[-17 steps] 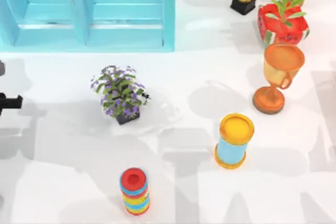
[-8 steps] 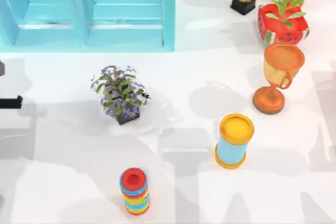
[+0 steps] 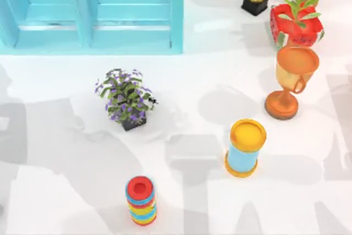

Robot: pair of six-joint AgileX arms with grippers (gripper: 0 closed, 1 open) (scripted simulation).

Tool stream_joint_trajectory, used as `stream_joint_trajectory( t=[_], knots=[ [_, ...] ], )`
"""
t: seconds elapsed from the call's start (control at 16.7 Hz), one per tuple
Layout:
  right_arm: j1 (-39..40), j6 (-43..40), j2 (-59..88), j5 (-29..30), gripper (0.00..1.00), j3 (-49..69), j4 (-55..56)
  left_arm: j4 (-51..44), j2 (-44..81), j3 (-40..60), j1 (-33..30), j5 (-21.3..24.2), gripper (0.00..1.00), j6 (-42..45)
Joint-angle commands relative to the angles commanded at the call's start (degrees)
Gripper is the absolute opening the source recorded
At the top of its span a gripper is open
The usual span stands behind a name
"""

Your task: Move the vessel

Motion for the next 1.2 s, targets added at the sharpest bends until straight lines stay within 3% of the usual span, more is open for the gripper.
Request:
stream_joint_trajectory(
  t=[0.24, 0.48, 0.84, 1.2],
  knots=[
    [0.0, 0.0, 0.0, 0.0, 1.0, 0.0, 0.0, -9.24, 3.96, 14.18, 9.88, 0.91, 0.0, 9.82],
    [0.0, 0.0, 0.0, 0.0, 1.0, 0.0, 0.0, -14.37, 5.6, 20.54, 15.68, 1.51, 0.0, 15.5],
    [0.0, 0.0, 0.0, 0.0, 1.0, 0.0, 0.0, -13.27, 5.65, 19.67, 15.71, 1.34, 0.0, 15.62],
    [0.0, 0.0, 0.0, 0.0, 1.0, 0.0, 0.0, -2.36, 9.2, 12.38, 16.57, 1.52, 0.0, 16.48]
  ],
)
